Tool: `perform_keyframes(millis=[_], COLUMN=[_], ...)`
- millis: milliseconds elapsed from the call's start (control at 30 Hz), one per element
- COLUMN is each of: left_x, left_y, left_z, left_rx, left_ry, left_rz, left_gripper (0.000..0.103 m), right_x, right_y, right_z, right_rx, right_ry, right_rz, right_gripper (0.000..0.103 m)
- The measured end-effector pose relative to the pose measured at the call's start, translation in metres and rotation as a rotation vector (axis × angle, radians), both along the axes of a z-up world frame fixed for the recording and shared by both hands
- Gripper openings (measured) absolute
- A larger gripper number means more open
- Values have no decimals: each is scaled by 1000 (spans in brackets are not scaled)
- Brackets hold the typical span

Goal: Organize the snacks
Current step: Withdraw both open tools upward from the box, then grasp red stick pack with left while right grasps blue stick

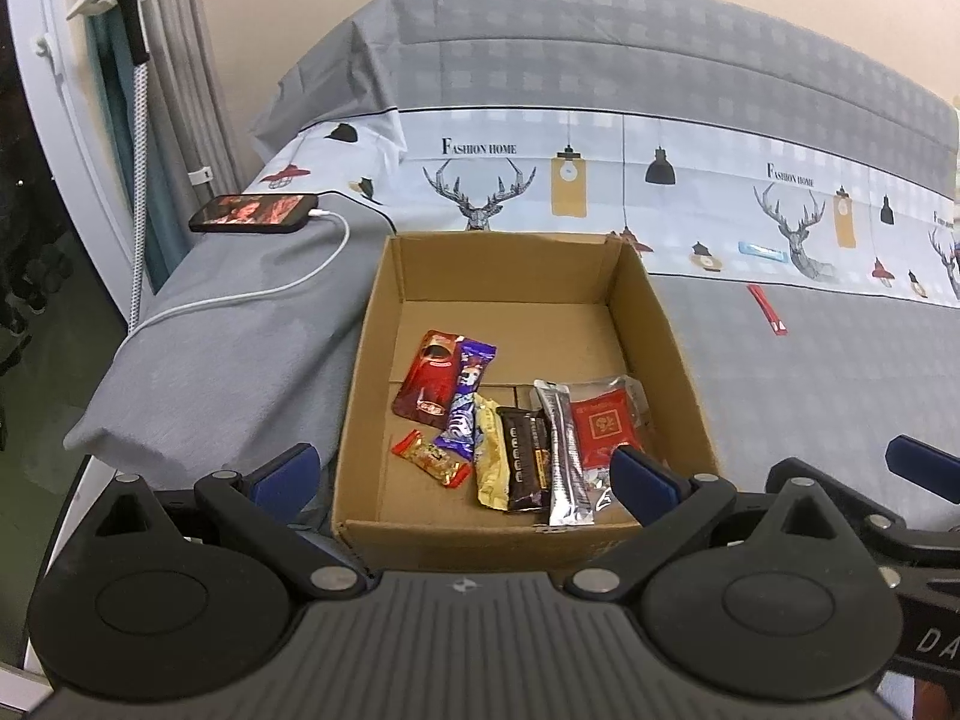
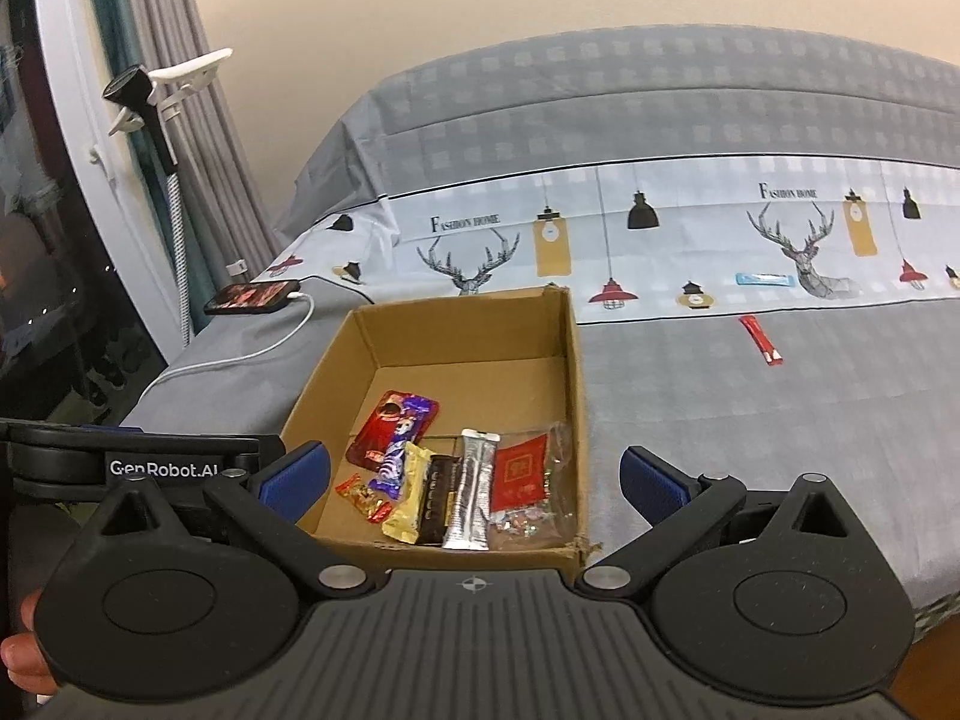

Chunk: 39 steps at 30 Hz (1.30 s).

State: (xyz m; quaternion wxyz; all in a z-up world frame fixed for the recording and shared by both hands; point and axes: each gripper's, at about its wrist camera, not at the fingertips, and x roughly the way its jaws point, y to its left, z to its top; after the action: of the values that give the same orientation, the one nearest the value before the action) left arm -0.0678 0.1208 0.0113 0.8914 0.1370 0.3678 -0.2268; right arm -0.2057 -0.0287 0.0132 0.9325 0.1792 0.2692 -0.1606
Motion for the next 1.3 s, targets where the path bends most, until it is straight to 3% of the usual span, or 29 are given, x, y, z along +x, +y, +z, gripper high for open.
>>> perform_keyframes(millis=[333, 533, 700, 900, 1067, 1167, 1300], left_x=[9, 19, 36, 62, 101, 126, 153], left_y=[-68, -156, -253, -393, -503, -547, -575], left_z=[2, -9, -31, -87, -159, -205, -252], left_rx=[31, 52, 68, 94, 137, 173, 194], left_ry=[23, 61, 105, 153, 208, 245, 311], left_rz=[-82, -157, -210, -252, -253, -211, -176], left_gripper=[103, 103, 103, 103, 103, 103, 102], right_x=[-22, -49, -67, -74, -55, -40, -17], right_y=[-55, -121, -187, -278, -354, -397, -440], right_z=[-12, -22, -39, -73, -106, -128, -157], right_rx=[7, -16, -30, -10, -19, -15, -30], right_ry=[1, 15, 45, 80, 116, 140, 162], right_rz=[-128, -289, -413, -548, -594, -602, -581], right_gripper=[102, 102, 102, 102, 102, 102, 102])
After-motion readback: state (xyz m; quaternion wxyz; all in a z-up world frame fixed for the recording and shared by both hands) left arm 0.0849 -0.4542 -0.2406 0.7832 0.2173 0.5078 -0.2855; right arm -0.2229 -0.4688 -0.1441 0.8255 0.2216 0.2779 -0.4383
